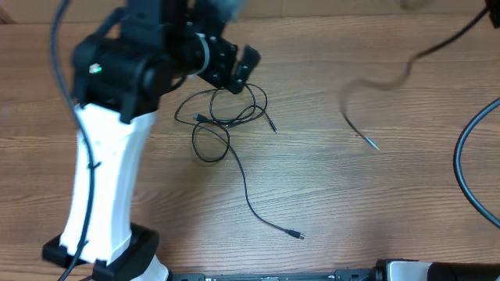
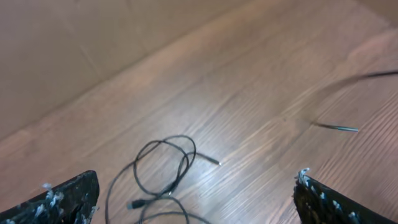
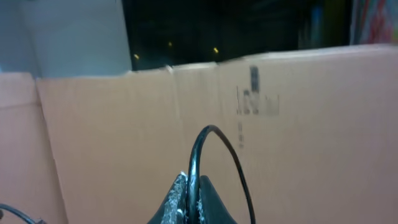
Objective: Untangle cables
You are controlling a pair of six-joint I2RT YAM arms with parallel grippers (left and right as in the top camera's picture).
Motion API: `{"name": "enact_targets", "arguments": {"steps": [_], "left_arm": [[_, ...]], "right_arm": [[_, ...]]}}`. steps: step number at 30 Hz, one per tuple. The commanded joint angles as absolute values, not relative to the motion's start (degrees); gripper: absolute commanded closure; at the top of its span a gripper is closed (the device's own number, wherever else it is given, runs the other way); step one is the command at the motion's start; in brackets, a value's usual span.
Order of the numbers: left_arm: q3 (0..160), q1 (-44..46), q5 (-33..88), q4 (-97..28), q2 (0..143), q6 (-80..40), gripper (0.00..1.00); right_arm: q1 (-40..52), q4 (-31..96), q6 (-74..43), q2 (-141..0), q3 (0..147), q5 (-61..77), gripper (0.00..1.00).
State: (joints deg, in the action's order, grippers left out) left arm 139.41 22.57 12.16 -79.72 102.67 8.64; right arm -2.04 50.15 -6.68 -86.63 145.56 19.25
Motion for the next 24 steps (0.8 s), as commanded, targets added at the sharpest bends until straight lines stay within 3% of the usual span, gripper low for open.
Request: {"name": "enact_targets", "arguments": {"steps": [1,6,13,19,24], "left_arm": [[139.63,24.08,5.54,-79.46,102.15,9.87,0.01],[139.68,24.14,2.48,-78.63,99.18,7.01,0.00],[139.68,24.14,2.31,-81.76,97.73,6.37,0.00],[139.65,24.12,1.06,-85.34,97.69,6.42,0.00],[139.65,24.14,1.48,-82.37,97.76,6.66,0.00]], "right_arm": [[-5.37,52.51,-3.42,-90.41,145.84,17.15,0.96],[-11.42,52.84,-0.73,-96.18,145.84,16.25,0.96],[-17.96,43.13,4.73,-104.88,145.84,11.60,0.96],[-20.38,23.64,6.57,-112.49,145.84,5.41,0.96],[-20.71,4.08,17.93,-119.42,145.84,-0.49,0.96]]}}
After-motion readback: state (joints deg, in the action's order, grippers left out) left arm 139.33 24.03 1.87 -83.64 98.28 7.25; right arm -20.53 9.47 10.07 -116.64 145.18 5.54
